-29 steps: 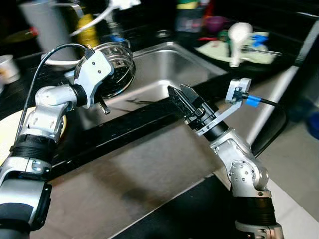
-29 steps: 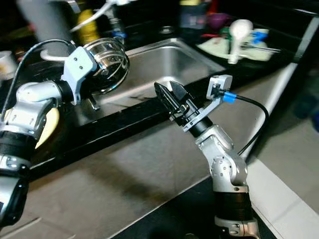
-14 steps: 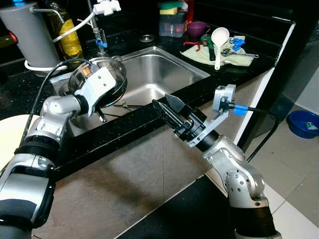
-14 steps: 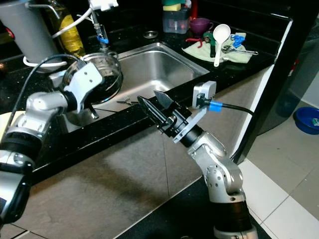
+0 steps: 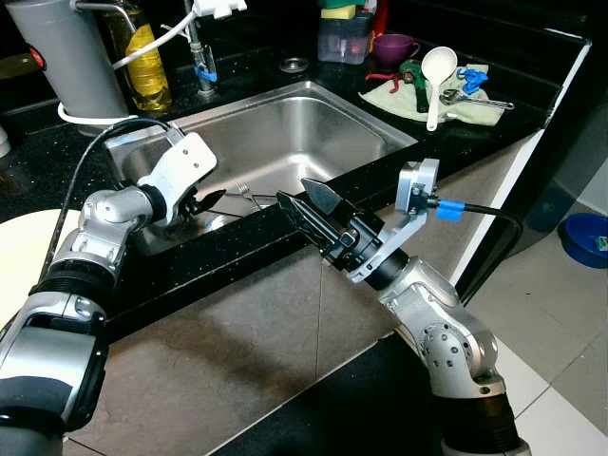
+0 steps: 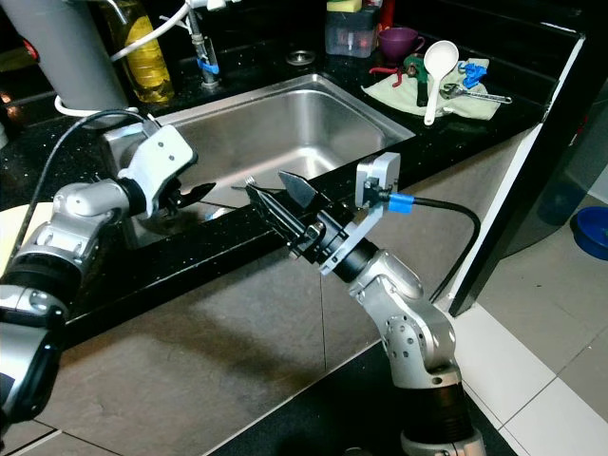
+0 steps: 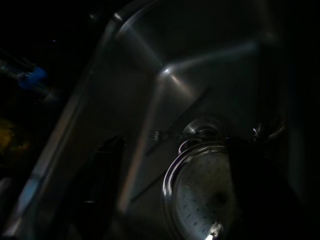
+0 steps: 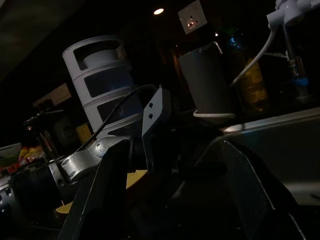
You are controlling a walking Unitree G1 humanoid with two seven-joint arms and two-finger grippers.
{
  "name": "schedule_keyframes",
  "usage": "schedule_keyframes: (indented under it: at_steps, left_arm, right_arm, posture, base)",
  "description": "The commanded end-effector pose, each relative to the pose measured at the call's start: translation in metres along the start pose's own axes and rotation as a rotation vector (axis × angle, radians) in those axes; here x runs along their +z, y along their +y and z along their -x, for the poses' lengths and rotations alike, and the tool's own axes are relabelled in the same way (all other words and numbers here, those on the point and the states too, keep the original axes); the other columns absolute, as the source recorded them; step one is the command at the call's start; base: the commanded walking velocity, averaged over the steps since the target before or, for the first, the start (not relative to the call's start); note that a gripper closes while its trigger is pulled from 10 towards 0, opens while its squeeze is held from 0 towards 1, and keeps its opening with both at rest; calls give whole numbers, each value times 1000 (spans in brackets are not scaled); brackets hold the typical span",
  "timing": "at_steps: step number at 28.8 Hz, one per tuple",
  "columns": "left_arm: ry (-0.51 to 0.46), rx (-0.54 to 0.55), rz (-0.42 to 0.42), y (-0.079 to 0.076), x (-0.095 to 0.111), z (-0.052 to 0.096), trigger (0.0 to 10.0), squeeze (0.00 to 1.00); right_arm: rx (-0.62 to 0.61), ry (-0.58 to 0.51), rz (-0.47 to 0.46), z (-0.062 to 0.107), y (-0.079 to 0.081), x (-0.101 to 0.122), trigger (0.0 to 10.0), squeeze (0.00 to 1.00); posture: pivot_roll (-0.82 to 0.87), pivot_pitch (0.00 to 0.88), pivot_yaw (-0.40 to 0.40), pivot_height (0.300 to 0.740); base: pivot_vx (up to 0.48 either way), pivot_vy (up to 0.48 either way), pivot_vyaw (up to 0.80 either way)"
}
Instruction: Kitchen organization
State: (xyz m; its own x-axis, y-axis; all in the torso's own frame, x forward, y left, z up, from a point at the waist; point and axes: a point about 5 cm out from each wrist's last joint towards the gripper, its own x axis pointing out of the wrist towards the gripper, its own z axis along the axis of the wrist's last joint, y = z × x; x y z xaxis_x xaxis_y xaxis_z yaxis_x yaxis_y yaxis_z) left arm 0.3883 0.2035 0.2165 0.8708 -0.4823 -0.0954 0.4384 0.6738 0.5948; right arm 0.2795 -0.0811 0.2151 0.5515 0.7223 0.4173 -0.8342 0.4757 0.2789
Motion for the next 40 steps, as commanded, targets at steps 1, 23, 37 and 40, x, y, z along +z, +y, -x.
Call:
schedule_keyframes:
  at_steps: [1, 23, 37, 40]
  left_arm:
    - [-43, 37, 6, 6, 8, 1, 10000, 1000]
    - [-426, 469, 479, -45, 75, 67, 10000, 0]
    - [-330, 731, 922, -39, 39, 102, 10000, 0]
    - [-326, 746, 973, -38, 33, 102, 10000, 0]
  right_arm:
    - [17, -3, -11, -2, 5, -1, 10000, 0]
    - [-10, -26, -13, -5, -3, -3, 10000, 0]
    - [13, -9, -6, -3, -5, -3, 10000, 0]
    - [17, -6, -3, -3, -5, -4, 10000, 0]
  posture:
    - [19, 0, 50, 740]
    - [79, 0, 30, 740]
    - [86, 0, 28, 740]
    - [85, 0, 26, 740]
  base:
    - [0, 0, 0]
    - [0, 0, 427]
    - [0, 0, 800]
    - [0, 0, 800]
